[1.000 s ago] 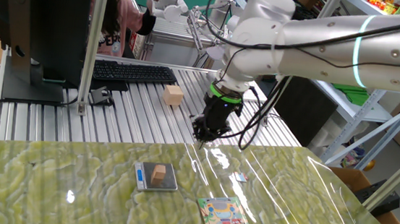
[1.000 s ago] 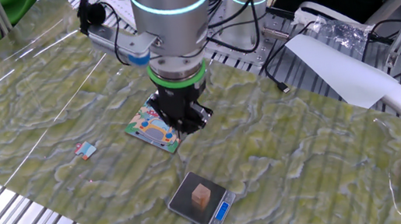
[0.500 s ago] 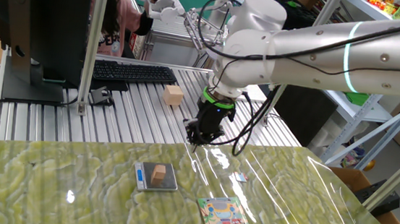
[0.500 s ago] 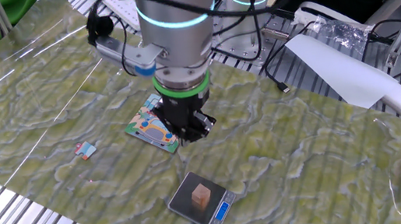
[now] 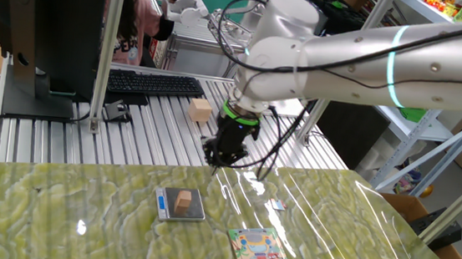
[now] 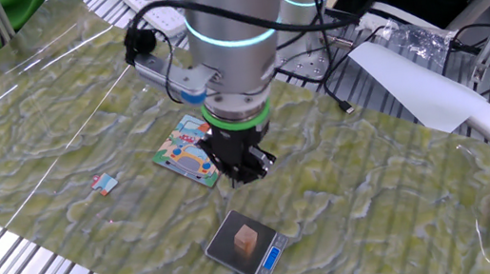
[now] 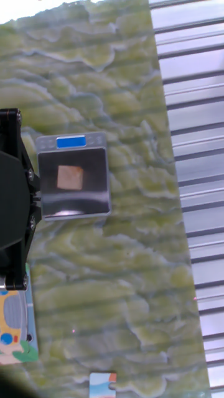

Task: Remove the object from the scale

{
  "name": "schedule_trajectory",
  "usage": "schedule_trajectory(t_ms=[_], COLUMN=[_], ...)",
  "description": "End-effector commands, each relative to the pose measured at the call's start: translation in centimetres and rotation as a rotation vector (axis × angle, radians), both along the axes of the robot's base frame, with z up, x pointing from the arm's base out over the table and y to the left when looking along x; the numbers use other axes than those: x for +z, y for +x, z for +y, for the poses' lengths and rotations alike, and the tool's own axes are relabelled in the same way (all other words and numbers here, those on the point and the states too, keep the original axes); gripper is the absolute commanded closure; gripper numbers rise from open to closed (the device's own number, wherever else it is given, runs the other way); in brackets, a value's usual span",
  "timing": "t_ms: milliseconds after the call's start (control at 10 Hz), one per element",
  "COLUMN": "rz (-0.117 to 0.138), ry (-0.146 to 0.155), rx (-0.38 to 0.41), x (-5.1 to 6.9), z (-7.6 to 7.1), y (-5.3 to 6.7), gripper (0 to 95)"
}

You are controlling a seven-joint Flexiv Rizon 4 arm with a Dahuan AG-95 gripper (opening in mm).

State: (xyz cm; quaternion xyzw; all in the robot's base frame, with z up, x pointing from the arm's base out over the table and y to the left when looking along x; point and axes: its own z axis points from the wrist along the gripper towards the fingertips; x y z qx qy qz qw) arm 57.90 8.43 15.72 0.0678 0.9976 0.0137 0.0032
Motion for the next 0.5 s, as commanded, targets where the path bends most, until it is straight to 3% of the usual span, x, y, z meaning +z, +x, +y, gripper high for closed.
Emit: schedule_trajectory(t_ms=[100, 500], rz=[-0.002, -0.012], ry=[0.003, 0.005], rx=[-0.002, -0.012], x=[-0.1, -1.2], z=[0.3, 0.7], y=[0.5, 1.4], gripper=[95.0, 95.0])
